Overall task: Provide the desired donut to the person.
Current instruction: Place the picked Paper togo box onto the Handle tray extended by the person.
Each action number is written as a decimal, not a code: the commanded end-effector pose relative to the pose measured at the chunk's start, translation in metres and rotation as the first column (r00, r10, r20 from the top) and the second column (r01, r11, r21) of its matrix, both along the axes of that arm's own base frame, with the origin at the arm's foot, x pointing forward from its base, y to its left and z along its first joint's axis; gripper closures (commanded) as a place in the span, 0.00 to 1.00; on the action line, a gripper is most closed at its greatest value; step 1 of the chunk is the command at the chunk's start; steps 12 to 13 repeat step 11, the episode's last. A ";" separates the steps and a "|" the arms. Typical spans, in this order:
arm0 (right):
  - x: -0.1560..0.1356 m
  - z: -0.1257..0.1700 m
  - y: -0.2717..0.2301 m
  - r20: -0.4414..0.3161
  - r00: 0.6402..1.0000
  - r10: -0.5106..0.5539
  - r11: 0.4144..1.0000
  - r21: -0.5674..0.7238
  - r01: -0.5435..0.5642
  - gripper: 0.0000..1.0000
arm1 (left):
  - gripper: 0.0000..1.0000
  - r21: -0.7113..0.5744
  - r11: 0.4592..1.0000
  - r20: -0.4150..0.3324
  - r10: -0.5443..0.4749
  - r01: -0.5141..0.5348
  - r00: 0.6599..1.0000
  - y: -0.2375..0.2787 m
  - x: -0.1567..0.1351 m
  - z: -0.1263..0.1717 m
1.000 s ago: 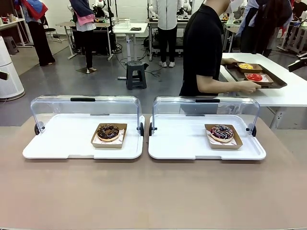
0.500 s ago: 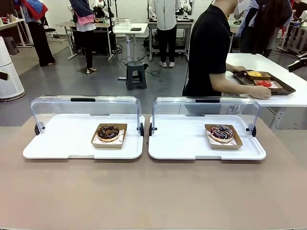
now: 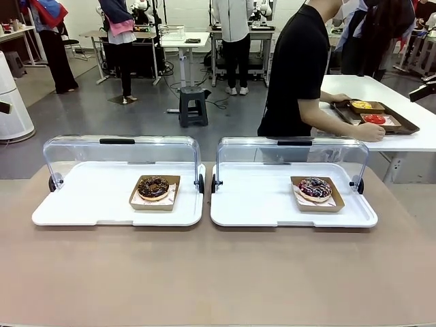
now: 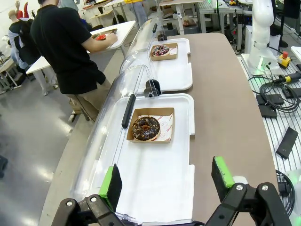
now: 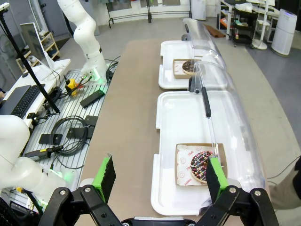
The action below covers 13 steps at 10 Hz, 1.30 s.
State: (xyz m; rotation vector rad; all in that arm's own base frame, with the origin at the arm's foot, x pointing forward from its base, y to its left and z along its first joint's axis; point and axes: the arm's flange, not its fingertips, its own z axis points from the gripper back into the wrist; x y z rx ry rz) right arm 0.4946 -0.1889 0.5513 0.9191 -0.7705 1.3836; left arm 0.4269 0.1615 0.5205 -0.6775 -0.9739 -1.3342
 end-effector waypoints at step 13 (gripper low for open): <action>-0.001 0.000 0.002 -0.006 1.000 0.002 1.000 0.000 -0.002 0.00 | 0.00 -0.001 1.000 0.005 0.000 0.000 1.000 0.001 0.000 0.002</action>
